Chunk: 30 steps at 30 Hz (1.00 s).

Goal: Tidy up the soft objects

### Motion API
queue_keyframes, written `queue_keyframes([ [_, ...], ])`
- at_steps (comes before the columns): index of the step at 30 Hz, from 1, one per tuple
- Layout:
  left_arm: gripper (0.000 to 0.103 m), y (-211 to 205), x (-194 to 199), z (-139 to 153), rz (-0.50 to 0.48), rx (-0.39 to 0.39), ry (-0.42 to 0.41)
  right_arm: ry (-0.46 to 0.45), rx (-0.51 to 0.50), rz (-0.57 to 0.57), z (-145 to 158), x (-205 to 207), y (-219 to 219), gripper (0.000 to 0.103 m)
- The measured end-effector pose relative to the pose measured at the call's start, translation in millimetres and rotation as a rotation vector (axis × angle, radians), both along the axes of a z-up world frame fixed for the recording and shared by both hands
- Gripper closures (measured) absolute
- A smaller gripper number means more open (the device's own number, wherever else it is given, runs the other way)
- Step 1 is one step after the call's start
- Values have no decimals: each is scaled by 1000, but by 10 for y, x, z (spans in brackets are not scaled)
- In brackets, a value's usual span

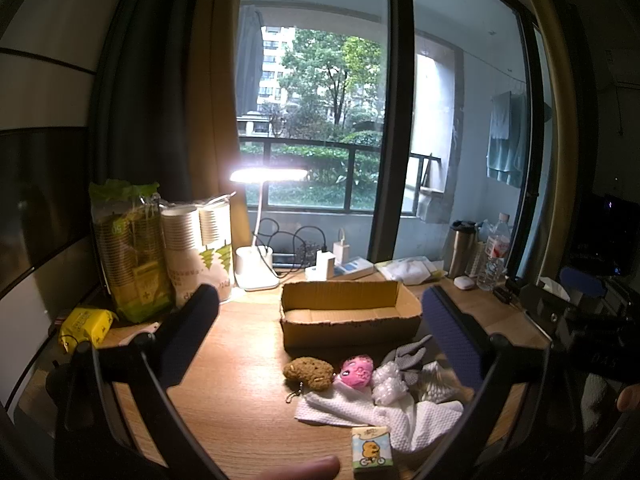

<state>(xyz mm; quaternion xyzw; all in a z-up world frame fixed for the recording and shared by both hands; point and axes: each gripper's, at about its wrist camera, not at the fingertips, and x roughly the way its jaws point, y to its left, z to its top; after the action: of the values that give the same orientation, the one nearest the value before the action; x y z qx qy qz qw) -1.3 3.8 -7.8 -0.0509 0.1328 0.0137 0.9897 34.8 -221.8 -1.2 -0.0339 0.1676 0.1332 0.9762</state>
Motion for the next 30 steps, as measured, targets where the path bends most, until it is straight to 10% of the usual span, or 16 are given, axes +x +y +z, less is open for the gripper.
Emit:
queue_keyframes([
  [30, 1, 9, 183, -251, 5, -10, 95, 66, -7, -4, -236, 141, -34, 9],
])
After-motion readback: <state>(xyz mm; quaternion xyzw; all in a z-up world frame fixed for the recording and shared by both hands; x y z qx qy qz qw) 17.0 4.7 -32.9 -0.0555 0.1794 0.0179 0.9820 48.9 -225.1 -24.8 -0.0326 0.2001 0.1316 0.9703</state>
